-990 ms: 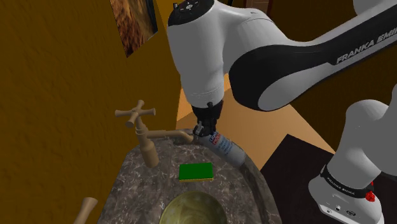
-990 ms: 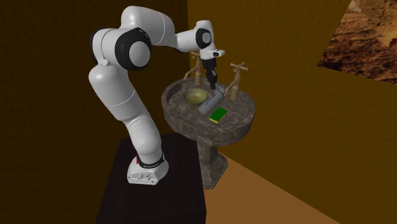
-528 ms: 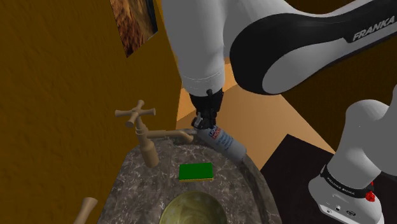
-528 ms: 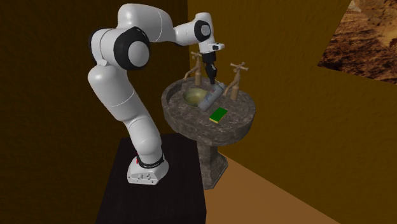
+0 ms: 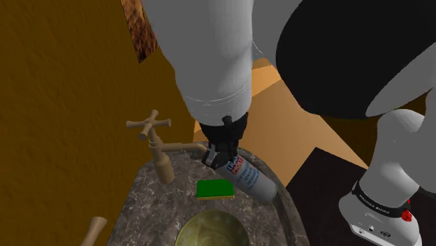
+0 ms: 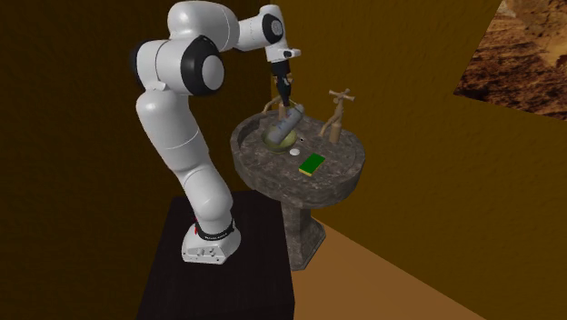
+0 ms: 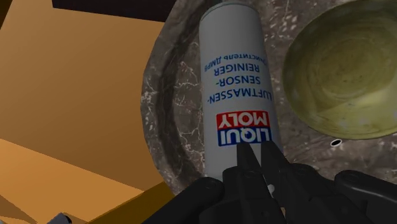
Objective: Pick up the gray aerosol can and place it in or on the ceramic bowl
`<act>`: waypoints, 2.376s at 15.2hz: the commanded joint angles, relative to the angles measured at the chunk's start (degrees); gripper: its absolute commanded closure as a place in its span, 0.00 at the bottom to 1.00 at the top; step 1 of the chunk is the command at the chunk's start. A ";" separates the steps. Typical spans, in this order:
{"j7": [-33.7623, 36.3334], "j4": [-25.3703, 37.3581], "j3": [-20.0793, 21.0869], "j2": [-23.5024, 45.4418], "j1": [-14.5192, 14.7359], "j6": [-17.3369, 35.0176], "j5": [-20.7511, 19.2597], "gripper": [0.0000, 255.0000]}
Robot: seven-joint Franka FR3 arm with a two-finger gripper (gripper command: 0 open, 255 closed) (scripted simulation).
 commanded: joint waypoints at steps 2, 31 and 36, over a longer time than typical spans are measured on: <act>4.19 5.47 2.70 3.46 1.78 -3.69 -0.68 1.00; 10.35 -6.35 3.68 7.18 2.63 10.09 -2.61 1.00; 10.35 -6.36 3.68 7.18 2.63 10.10 -2.61 0.00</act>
